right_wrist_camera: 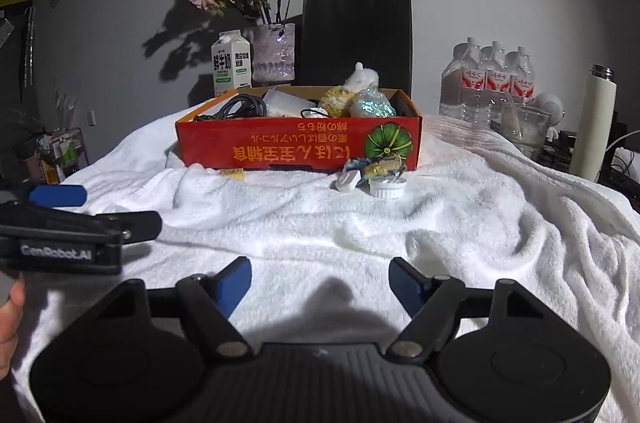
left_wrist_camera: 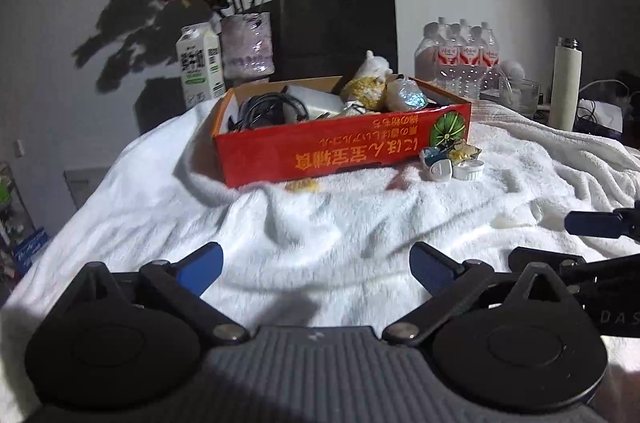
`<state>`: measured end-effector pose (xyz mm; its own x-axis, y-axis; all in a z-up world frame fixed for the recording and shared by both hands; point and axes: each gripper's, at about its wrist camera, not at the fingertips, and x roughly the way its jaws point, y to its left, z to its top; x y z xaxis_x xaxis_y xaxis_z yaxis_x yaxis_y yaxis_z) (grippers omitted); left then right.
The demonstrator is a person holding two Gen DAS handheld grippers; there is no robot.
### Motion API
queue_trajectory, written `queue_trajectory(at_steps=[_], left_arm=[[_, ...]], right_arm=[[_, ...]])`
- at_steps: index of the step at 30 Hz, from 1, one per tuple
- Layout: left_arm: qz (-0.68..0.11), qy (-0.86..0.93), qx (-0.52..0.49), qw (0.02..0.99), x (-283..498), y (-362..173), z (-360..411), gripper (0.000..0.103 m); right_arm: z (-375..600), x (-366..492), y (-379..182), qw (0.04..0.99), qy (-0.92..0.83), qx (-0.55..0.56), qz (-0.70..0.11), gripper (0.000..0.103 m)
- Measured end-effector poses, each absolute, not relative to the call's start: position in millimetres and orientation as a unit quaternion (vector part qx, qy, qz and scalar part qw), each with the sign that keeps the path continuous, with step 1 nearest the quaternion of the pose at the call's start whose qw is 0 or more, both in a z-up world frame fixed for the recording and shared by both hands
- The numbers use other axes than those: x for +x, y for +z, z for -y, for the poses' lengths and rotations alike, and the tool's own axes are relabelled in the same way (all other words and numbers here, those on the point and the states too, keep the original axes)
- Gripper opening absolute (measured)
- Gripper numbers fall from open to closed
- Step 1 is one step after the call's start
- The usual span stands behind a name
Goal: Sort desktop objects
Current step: 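Grasp the small gold block with the left tool while the right tool grasps the white bottle cap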
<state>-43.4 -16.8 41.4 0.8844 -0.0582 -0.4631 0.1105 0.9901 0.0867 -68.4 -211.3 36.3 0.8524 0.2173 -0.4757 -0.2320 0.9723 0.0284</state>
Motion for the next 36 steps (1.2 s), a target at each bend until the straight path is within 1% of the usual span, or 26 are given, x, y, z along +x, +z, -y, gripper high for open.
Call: queue_trajectory(at_steps=[2, 3, 6, 8, 9, 10, 17, 20, 21, 23, 24, 25, 26, 29, 36], left_arm=[[-0.233, -0.051, 0.052, 0.970, -24.5, 43.7, 18.2, 0.098], [-0.236, -0.055, 0.047, 0.969, -12.7, 44.0, 18.5, 0.093], [-0.256, -0.057, 0.026, 0.965, 24.2, 40.6, 17.5, 0.083], [-0.269, -0.050, 0.005, 0.962, 46.1, 36.4, 14.9, 0.081], [-0.275, -0.044, -0.004, 0.960, 55.8, 34.0, 13.6, 0.076], [-0.281, -0.042, -0.011, 0.959, 64.9, 31.6, 13.0, 0.075], [-0.305, -0.013, -0.001, 0.952, 115.3, 18.1, 14.8, 0.074], [-0.324, -0.012, -0.001, 0.946, 130.2, 11.8, 16.9, 0.074], [-0.327, -0.010, 0.007, 0.945, 133.3, 9.4, 19.1, 0.073], [-0.329, -0.010, 0.015, 0.944, 136.9, 5.6, 23.0, 0.073], [-0.330, -0.008, 0.017, 0.944, 138.2, 4.1, 24.1, 0.071], [-0.330, -0.005, 0.019, 0.944, 139.0, 2.7, 25.1, 0.068], [-0.330, -0.003, 0.019, 0.944, 139.0, 1.7, 25.4, 0.061], [-0.325, 0.003, 0.012, 0.946, 137.2, 2.8, 22.8, 0.036], [-0.301, 0.000, 0.015, 0.954, 118.0, 7.4, 24.9, 0.036]], right_arm=[[211.3, -54.9, 39.8, 0.963, 0.116, -0.014, -0.242, 0.070], [211.1, -47.3, 41.5, 0.964, 0.114, -0.013, -0.239, 0.067], [209.2, -22.3, 45.0, 0.967, 0.112, -0.017, -0.230, 0.061], [204.6, -4.3, 45.5, 0.968, 0.107, -0.029, -0.226, 0.058], [202.4, 4.8, 46.0, 0.969, 0.103, -0.033, -0.223, 0.050], [200.7, 14.1, 46.4, 0.970, 0.102, -0.034, -0.219, 0.048], [187.9, 79.9, 31.2, 0.960, 0.090, -0.021, -0.264, 0.035], [181.5, 92.5, 21.5, 0.955, 0.077, -0.032, -0.283, 0.032], [180.4, 95.0, 19.6, 0.953, 0.079, -0.033, -0.290, 0.028], [181.0, 97.4, 18.5, 0.952, 0.085, -0.028, -0.294, 0.025], [181.9, 98.5, 17.6, 0.951, 0.084, -0.025, -0.297, 0.023], [183.3, 100.3, 16.6, 0.950, 0.085, -0.019, -0.301, 0.023], [184.5, 101.0, 16.4, 0.949, 0.086, -0.013, -0.303, 0.023], [185.6, 100.2, 16.7, 0.949, 0.088, -0.009, -0.301, 0.022], [197.3, 88.8, 22.2, 0.955, 0.104, 0.029, -0.278, 0.022]])
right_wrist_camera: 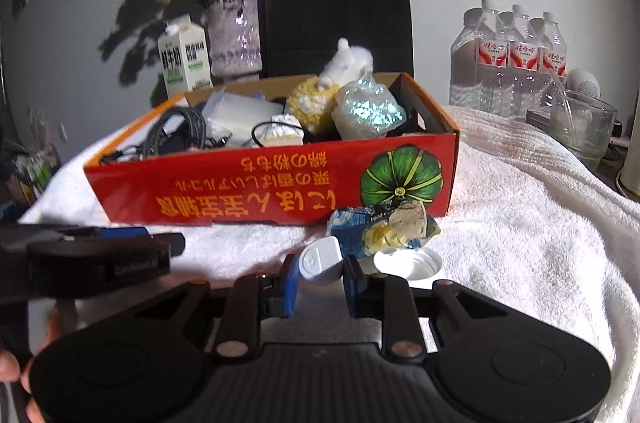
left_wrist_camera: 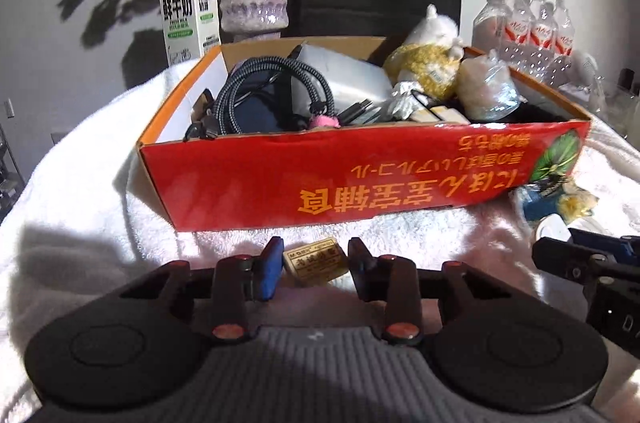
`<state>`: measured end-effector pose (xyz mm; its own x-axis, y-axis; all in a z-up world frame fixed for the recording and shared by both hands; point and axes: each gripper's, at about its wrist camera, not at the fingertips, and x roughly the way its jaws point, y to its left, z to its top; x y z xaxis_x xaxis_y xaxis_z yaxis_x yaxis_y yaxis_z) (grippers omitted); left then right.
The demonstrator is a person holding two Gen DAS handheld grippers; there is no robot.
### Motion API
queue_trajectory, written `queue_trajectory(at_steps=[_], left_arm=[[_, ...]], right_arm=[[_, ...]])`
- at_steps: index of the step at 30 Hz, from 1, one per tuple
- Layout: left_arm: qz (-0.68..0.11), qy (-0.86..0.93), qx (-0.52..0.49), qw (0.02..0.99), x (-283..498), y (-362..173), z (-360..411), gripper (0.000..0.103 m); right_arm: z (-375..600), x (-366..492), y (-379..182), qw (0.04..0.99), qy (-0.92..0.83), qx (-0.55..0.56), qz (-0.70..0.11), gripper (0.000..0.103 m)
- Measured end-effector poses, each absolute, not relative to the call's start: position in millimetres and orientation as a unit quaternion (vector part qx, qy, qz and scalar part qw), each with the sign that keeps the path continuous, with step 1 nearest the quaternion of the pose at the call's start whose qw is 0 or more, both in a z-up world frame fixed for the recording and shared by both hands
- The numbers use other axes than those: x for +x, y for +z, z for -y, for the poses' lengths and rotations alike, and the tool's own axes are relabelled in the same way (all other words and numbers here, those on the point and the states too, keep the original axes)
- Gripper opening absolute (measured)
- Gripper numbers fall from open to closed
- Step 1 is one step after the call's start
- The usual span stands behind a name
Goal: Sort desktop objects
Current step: 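Grasp the small gold block with the left tool while the right tool grasps the white bottle cap, then carry the gold block and bottle cap into the orange box and release both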
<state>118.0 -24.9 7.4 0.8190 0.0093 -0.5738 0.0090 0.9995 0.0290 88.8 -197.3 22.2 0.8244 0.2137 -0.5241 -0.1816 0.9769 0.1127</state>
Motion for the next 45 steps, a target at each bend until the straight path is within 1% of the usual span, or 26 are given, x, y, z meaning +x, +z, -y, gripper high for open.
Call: queue_trajectory(at_steps=[5, 14, 23, 29, 40, 45], left_arm=[[-0.281, -0.008, 0.004, 0.960, 93.2, 22.4, 23.9, 0.035], [-0.278, -0.024, -0.009, 0.960, 38.9, 35.6, 19.3, 0.035], [-0.274, -0.036, -0.009, 0.961, -28.5, 40.7, 15.8, 0.035], [-0.248, -0.061, -0.015, 0.967, -61.7, 55.7, 22.8, 0.035], [-0.204, -0.069, -0.002, 0.977, -95.0, 84.0, 22.1, 0.034], [-0.200, -0.054, -0.003, 0.978, -79.7, 89.8, 14.7, 0.034]], right_arm=[[199.6, 72.3, 27.9, 0.957, 0.119, 0.041, -0.261, 0.022], [195.3, 58.6, 32.7, 0.959, 0.128, 0.034, -0.251, 0.022], [193.4, -23.4, 49.2, 0.961, 0.152, 0.030, -0.229, 0.022], [195.4, -68.4, 65.6, 0.965, 0.161, 0.016, -0.207, 0.022], [209.6, -117.0, 84.4, 0.972, 0.154, 0.004, -0.176, 0.022], [221.3, -107.5, 88.1, 0.974, 0.146, 0.014, -0.173, 0.022]])
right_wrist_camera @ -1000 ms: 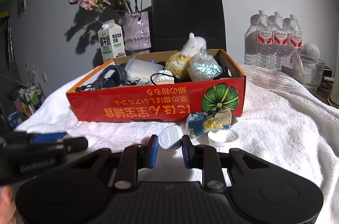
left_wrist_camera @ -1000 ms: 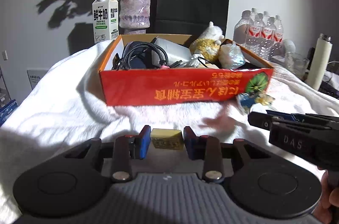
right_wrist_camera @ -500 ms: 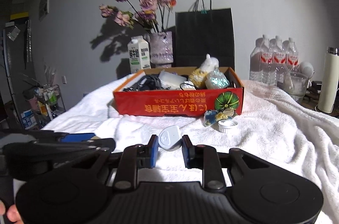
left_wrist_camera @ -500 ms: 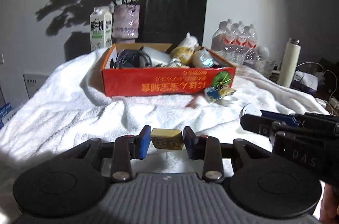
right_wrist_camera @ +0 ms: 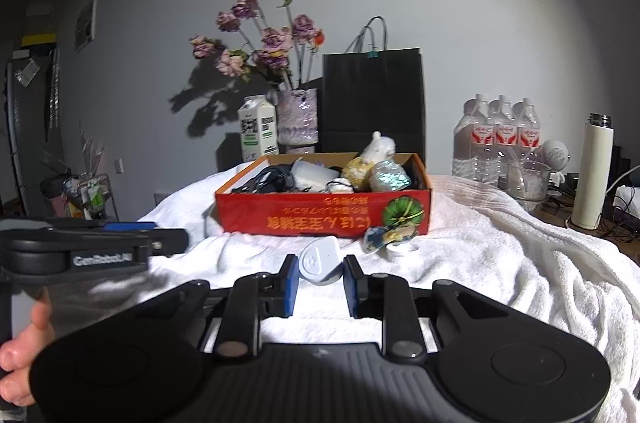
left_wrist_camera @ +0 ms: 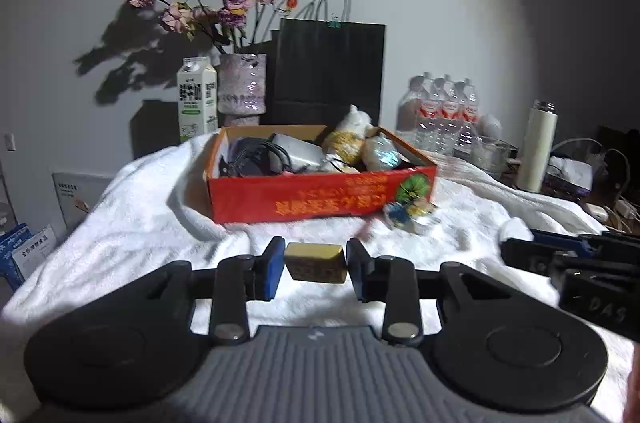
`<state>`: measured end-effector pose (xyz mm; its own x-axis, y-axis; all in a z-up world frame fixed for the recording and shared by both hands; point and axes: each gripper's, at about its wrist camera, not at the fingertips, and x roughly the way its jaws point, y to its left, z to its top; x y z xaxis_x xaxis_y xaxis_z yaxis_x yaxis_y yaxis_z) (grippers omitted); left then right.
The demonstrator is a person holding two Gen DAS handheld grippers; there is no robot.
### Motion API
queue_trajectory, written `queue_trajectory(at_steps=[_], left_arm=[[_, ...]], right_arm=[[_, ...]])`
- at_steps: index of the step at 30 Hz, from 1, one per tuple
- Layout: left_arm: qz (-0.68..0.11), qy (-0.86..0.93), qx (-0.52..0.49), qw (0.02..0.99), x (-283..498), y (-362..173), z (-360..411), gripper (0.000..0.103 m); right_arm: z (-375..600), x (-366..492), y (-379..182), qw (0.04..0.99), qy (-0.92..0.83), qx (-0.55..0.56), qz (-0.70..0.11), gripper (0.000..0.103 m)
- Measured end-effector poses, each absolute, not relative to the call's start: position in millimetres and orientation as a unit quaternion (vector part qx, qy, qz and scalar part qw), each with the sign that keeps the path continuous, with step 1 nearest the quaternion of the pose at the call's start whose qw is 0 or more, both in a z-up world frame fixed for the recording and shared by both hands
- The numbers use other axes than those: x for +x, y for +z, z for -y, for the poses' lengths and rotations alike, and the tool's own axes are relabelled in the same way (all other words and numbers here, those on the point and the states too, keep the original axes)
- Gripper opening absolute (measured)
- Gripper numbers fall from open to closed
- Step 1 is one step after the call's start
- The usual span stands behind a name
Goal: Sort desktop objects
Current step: 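Carry the gold block and bottle cap into the orange box and release both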
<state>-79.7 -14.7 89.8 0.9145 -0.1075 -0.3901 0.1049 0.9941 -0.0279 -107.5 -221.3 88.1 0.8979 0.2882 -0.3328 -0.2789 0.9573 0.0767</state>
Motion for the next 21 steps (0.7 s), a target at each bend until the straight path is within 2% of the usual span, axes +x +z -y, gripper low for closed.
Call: queue_trajectory(at_steps=[5, 10, 15, 21], left_arm=[[-0.192, -0.049, -0.002, 0.980, -29.9, 112.9, -1.2, 0.034], [-0.197, -0.056, 0.015, 0.979, 53.0, 130.5, -9.7, 0.035], [-0.245, -0.068, 0.008, 0.967, 141.3, 127.3, -8.4, 0.034], [-0.286, -0.063, 0.009, 0.956, 214.6, 116.0, 1.1, 0.034]], right_arm=[[240.4, -68.0, 102.0, 0.977, 0.133, 0.015, -0.164, 0.022], [261.5, 13.4, 123.4, 0.976, 0.128, 0.036, -0.171, 0.022], [257.5, 114.9, 126.2, 0.965, 0.122, 0.045, -0.227, 0.022], [232.0, 200.7, 95.5, 0.939, 0.117, 0.031, -0.321, 0.022]])
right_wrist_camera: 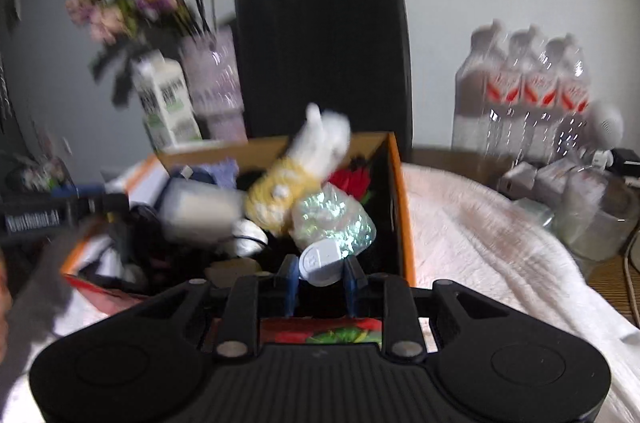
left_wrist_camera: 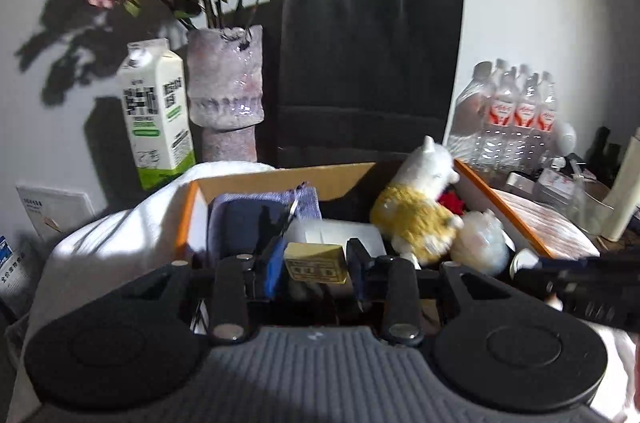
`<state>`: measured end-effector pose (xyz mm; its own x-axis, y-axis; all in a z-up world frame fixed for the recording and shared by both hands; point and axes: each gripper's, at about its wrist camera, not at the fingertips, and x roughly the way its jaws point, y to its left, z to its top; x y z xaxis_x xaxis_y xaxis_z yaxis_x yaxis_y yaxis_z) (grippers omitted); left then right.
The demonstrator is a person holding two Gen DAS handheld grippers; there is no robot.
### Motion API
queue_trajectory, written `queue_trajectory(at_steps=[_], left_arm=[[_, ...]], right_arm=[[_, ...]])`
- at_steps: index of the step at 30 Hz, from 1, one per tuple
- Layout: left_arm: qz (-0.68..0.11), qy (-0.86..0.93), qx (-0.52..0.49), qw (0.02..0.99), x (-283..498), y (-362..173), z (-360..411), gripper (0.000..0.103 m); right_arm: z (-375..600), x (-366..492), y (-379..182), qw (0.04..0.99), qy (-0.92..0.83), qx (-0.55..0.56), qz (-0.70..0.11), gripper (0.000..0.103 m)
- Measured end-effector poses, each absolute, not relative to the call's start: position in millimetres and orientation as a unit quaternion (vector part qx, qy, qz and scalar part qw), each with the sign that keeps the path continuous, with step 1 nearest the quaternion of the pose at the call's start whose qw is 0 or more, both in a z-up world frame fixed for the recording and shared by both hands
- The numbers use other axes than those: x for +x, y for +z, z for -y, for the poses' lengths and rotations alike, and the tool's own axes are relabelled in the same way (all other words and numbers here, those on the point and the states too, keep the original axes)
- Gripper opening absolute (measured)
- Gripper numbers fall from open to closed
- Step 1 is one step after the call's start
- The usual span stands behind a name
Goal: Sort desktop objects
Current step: 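Carry the gold block and bottle cap into the orange box and release both, then withdraw both tools from the box back over the towel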
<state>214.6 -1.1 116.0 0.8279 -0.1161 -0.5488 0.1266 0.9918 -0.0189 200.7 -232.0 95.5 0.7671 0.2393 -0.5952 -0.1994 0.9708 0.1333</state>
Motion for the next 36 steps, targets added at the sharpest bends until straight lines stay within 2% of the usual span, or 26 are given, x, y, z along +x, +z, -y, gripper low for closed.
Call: queue_trajectory(at_steps=[6, 7, 8, 9, 10, 11, 14, 15, 16, 19, 24, 28, 36], left_arm=[[-0.306, -0.061, 0.025, 0.950, 292.0, 113.6, 12.9, 0.035], [-0.310, -0.060, 0.026, 0.949, 303.0, 111.1, 15.1, 0.036], [-0.310, -0.056, 0.028, 0.949, 311.8, 107.8, 17.2, 0.042], [-0.313, -0.050, 0.031, 0.948, 317.9, 104.7, 18.9, 0.055], [-0.317, -0.044, 0.034, 0.947, 321.4, 102.6, 19.5, 0.057], [-0.320, -0.042, 0.033, 0.946, 321.6, 102.1, 19.5, 0.059], [-0.320, -0.053, 0.007, 0.946, 310.9, 107.2, 10.2, 0.081], [-0.314, -0.050, 0.007, 0.948, 304.3, 111.5, 8.7, 0.081], [-0.311, -0.044, 0.013, 0.949, 296.4, 115.9, 7.4, 0.082], [-0.312, -0.008, 0.028, 0.950, 260.2, 129.5, 4.6, 0.095], [-0.280, -0.023, 0.008, 0.960, 158.8, 138.0, -4.5, 0.101], [-0.265, -0.039, 0.002, 0.963, 77.1, 133.6, -7.6, 0.102], [-0.242, -0.033, 0.017, 0.970, -38.0, 113.0, 2.8, 0.103]], right_arm=[[217.7, 233.0, 85.1, 0.933, 0.105, 0.019, -0.344, 0.023], [216.5, 234.7, 86.8, 0.933, 0.105, 0.021, -0.343, 0.028], [215.1, 235.7, 88.7, 0.934, 0.105, 0.020, -0.341, 0.034], [214.4, 236.2, 91.1, 0.935, 0.107, 0.019, -0.339, 0.050], [214.3, 236.2, 93.4, 0.936, 0.108, 0.018, -0.335, 0.062], [214.3, 235.8, 95.7, 0.937, 0.109, 0.017, -0.331, 0.063], [216.5, 228.1, 101.5, 0.938, 0.120, 0.013, -0.325, 0.064], [217.5, 225.8, 103.6, 0.939, 0.121, 0.014, -0.322, 0.065], [218.3, 223.1, 105.6, 0.940, 0.119, 0.016, -0.319, 0.065], [220.1, 208.2, 110.4, 0.941, 0.121, 0.031, -0.314, 0.070], [219.6, 154.3, 114.2, 0.947, 0.125, 0.043, -0.293, 0.076], [218.4, 95.5, 113.2, 0.951, 0.137, 0.046, -0.272, 0.082], [205.7, -11.0, 90.1, 0.950, 0.174, 0.038, -0.256, 0.086]])
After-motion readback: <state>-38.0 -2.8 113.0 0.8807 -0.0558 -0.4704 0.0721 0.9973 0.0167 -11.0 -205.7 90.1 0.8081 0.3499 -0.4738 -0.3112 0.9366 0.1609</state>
